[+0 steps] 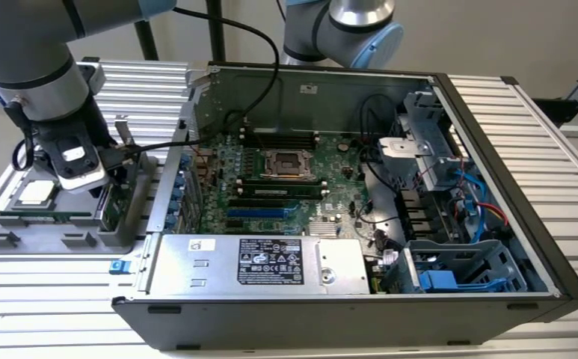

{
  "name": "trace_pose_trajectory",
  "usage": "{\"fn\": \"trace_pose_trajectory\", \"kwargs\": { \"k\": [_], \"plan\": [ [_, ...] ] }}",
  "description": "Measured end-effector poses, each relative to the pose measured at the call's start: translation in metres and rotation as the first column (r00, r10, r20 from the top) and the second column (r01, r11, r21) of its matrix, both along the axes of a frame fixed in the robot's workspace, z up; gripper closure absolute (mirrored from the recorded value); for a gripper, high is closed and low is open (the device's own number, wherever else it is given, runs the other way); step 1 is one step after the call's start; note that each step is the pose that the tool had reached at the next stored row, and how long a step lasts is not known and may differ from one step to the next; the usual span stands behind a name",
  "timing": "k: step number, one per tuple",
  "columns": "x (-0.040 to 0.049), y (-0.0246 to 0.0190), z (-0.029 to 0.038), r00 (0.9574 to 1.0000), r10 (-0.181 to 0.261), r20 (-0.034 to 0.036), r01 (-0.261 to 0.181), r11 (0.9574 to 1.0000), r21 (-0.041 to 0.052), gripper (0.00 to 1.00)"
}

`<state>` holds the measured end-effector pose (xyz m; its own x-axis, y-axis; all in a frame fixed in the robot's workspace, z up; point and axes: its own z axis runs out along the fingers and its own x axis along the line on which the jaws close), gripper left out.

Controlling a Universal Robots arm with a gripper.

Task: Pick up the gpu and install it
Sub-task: 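Pick up the gpu and move the gpu toward the slot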

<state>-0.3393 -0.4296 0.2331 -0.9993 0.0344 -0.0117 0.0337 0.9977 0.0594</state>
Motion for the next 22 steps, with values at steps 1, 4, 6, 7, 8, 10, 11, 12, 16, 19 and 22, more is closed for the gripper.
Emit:
{"fn": "trace_pose_trajectory", "kwargs": {
  "k": [1,4,6,7,8,10,11,12,16,19,22],
  "plan": [
    [0.0000,0.0000,0.0000,1.0000,0.000,-0.0001,0.000,1.0000,-0.0001,0.00],
    [0.0001,0.0000,-0.0002,1.0000,0.000,-0.0003,0.000,1.0000,-0.0003,0.00],
    [0.0002,0.0000,-0.0005,1.0000,-0.003,-0.0001,0.003,1.0000,-0.0002,0.00],
    [0.0002,0.0000,-0.0007,1.0000,-0.006,-0.0002,0.006,1.0000,-0.0001,0.00],
    [0.0002,0.0000,-0.0008,1.0000,-0.009,-0.0002,0.009,1.0000,-0.0002,0.00],
    [0.0002,0.0000,-0.0012,0.9999,-0.015,-0.0001,0.015,0.9999,-0.0001,0.00],
    [0.0002,0.0000,-0.0012,0.9999,-0.017,-0.0002,0.017,0.9999,-0.0001,0.00],
    [0.0002,-0.0001,-0.0012,0.9998,-0.018,-0.0002,0.018,0.9998,-0.0002,0.00],
    [0.0001,0.0000,-0.0013,0.9998,-0.018,-0.0001,0.018,0.9998,-0.0001,0.00],
    [0.0001,0.0000,-0.0013,0.9998,-0.019,-0.0001,0.019,0.9998,-0.0001,0.00],
    [0.0002,0.0000,-0.0022,0.9998,-0.018,0.0001,0.018,0.9998,0.0001,0.00]
  ]
}}
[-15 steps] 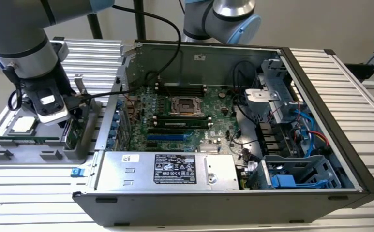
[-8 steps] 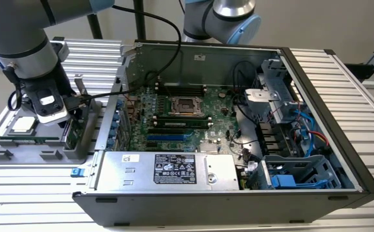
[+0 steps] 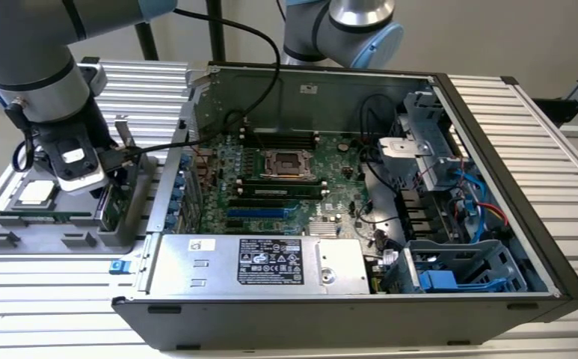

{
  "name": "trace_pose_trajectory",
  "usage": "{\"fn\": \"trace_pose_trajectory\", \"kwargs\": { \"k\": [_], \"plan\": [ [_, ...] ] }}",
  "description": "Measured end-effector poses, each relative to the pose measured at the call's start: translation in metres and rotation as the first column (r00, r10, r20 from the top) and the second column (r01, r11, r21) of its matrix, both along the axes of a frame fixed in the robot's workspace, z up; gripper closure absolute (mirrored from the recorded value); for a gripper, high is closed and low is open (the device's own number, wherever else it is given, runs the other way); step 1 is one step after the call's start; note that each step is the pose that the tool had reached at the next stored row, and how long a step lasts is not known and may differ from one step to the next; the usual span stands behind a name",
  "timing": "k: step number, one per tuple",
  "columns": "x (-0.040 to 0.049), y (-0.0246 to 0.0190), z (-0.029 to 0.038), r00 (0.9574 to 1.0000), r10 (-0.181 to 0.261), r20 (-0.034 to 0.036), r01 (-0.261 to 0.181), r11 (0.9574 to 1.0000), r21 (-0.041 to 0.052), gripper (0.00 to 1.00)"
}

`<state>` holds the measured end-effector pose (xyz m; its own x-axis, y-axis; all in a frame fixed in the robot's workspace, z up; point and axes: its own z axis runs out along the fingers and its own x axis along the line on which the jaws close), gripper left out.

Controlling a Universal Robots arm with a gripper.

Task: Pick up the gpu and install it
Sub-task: 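Pick up the gpu and move the gpu toward the slot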

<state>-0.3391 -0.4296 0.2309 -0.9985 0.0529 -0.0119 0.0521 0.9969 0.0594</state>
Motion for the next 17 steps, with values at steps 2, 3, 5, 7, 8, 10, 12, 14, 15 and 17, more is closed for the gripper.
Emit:
{"fn": "trace_pose_trajectory", "kwargs": {
  "k": [2,3,5,7,8,10,12,14,15,17],
  "plan": [
    [0.0000,0.0000,-0.0006,1.0000,0.000,-0.0003,0.000,1.0000,-0.0002,0.00],
    [0.0000,0.0000,-0.0008,1.0000,0.000,-0.0003,0.000,1.0000,-0.0002,0.00],
    [-0.0001,0.0000,-0.0009,1.0000,0.000,-0.0004,0.000,1.0000,-0.0003,0.00],
    [-0.0001,0.0000,-0.0011,1.0000,0.000,-0.0003,0.000,1.0000,-0.0002,0.00],
    [0.0000,0.0000,-0.0012,1.0000,0.000,-0.0003,0.000,1.0000,-0.0002,0.00],
    [0.0000,0.0000,-0.0014,1.0000,0.000,-0.0002,0.000,1.0000,-0.0001,0.00],
    [0.0000,0.0000,-0.0015,1.0000,0.000,-0.0002,0.000,1.0000,-0.0002,1.00],
    [0.0000,0.0000,-0.0016,1.0000,0.000,-0.0002,0.000,1.0000,-0.0002,1.00],
    [0.0000,0.0000,-0.0017,1.0000,0.000,-0.0002,0.000,1.0000,-0.0002,1.00],
    [-0.0001,0.0000,-0.0017,1.0000,0.000,-0.0006,0.000,1.0000,-0.0003,1.00]
  ]
}}
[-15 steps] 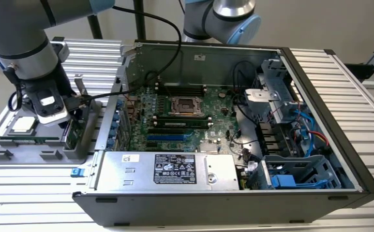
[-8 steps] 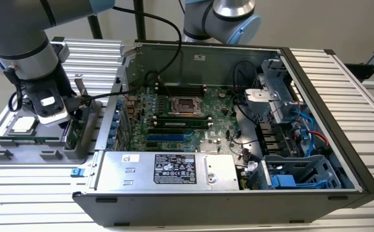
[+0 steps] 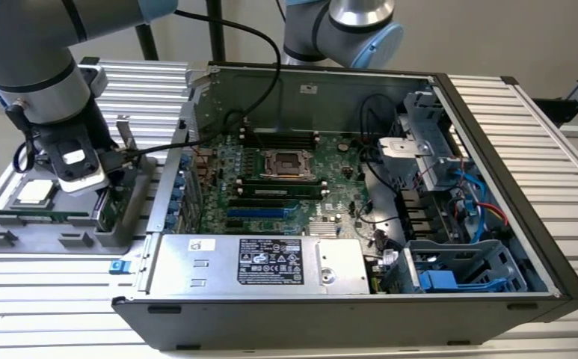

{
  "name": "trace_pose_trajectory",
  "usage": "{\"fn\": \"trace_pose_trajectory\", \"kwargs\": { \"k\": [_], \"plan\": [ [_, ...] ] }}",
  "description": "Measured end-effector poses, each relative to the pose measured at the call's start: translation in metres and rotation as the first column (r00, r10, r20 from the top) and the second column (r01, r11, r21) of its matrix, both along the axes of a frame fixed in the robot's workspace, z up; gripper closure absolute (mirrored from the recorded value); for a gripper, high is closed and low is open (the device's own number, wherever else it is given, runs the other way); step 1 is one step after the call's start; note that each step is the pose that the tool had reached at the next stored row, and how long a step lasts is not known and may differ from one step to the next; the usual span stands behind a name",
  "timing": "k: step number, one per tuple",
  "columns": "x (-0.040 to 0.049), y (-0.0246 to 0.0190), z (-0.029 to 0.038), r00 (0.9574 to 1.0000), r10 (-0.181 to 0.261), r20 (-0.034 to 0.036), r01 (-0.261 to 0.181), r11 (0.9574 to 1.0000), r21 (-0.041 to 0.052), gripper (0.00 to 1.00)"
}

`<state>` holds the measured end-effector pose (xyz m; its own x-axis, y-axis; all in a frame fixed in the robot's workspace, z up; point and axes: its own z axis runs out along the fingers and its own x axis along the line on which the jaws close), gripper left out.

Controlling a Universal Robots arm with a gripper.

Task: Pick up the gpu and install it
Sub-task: 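Pick up the gpu and move the gpu toward the slot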

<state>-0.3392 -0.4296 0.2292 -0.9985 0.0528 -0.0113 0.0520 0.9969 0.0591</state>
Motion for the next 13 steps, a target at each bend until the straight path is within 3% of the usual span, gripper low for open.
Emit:
{"fn": "trace_pose_trajectory", "kwargs": {
  "k": [13],
  "plan": [
    [0.0000,0.0000,-0.0010,1.0000,0.000,0.0002,0.000,1.0000,0.0002,1.00]
  ]
}}
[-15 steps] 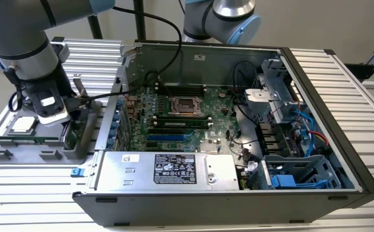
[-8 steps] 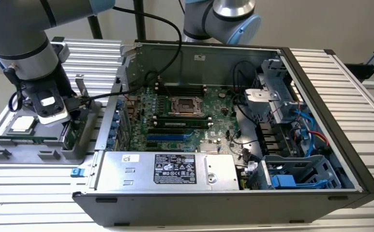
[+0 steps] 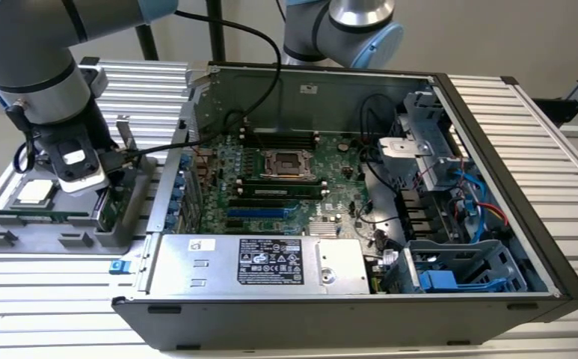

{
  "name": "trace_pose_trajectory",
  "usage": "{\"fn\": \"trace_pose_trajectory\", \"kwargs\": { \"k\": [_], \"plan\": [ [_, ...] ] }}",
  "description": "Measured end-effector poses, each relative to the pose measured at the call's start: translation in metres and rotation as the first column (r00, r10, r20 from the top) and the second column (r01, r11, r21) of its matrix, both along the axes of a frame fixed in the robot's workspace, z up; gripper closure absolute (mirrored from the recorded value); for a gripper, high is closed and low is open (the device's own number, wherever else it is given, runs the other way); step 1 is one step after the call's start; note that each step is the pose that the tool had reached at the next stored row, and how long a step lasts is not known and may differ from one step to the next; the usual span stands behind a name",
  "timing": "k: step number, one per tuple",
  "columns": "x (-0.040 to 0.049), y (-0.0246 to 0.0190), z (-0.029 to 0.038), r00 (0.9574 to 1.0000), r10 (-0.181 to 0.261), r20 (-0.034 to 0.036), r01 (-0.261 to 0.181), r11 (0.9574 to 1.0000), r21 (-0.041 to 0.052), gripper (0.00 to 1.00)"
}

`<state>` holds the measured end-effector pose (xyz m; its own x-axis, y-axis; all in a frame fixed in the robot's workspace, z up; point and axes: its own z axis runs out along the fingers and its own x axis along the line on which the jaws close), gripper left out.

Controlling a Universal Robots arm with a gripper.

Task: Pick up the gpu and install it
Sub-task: 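Pick up the gpu and move the gpu toward the slot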

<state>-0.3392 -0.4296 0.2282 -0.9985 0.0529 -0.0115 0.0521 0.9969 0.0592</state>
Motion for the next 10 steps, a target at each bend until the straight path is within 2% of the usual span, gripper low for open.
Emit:
{"fn": "trace_pose_trajectory", "kwargs": {
  "k": [10],
  "plan": [
    [0.0000,0.0000,-0.0007,1.0000,0.000,0.0000,0.000,1.0000,0.0000,1.00]
  ]
}}
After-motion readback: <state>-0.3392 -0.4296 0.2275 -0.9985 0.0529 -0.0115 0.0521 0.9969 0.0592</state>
